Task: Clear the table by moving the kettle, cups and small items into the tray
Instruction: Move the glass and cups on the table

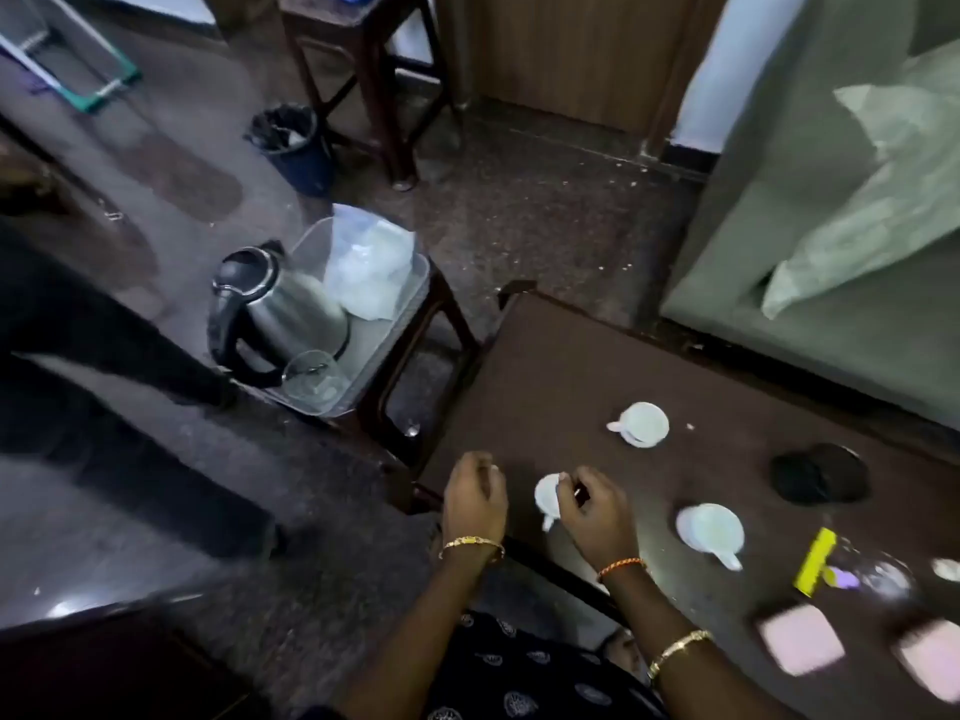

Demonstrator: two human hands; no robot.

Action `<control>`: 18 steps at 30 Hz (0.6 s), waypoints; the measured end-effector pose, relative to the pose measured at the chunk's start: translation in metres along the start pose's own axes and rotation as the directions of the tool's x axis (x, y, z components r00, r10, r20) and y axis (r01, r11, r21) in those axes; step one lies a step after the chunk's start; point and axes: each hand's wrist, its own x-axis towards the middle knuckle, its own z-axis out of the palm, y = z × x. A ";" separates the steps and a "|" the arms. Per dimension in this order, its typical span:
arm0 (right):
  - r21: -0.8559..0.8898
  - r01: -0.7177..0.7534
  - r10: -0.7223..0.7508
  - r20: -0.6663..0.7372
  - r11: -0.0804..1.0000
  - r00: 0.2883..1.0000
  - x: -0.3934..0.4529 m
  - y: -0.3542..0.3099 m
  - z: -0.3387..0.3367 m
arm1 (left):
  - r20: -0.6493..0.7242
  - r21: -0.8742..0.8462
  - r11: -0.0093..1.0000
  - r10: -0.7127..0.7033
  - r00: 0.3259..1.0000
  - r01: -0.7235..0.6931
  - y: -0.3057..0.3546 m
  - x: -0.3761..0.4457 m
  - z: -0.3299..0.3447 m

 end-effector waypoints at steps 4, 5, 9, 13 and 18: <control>0.056 -0.032 0.024 0.142 0.998 0.990 0.038 -0.065 0.070 | -0.273 -0.079 0.979 -0.202 0.941 0.187 -0.032 0.071 -0.075; 0.076 -0.029 0.015 0.182 0.997 0.983 0.049 -0.082 0.092 | -0.325 -0.094 0.969 -0.246 0.913 0.228 -0.041 0.090 -0.094; 0.203 -0.033 -0.020 0.253 0.979 0.967 0.088 -0.150 0.167 | -0.424 -0.086 0.931 -0.357 0.832 0.356 -0.061 0.145 -0.156; 0.241 -0.099 -0.001 0.383 0.966 0.924 0.123 -0.203 0.232 | -0.284 0.062 0.886 -0.426 0.859 0.460 -0.081 0.196 -0.190; -0.022 -0.187 0.166 0.568 0.982 0.806 0.147 -0.223 0.278 | -0.060 0.361 0.815 -0.466 0.883 0.454 -0.097 0.235 -0.200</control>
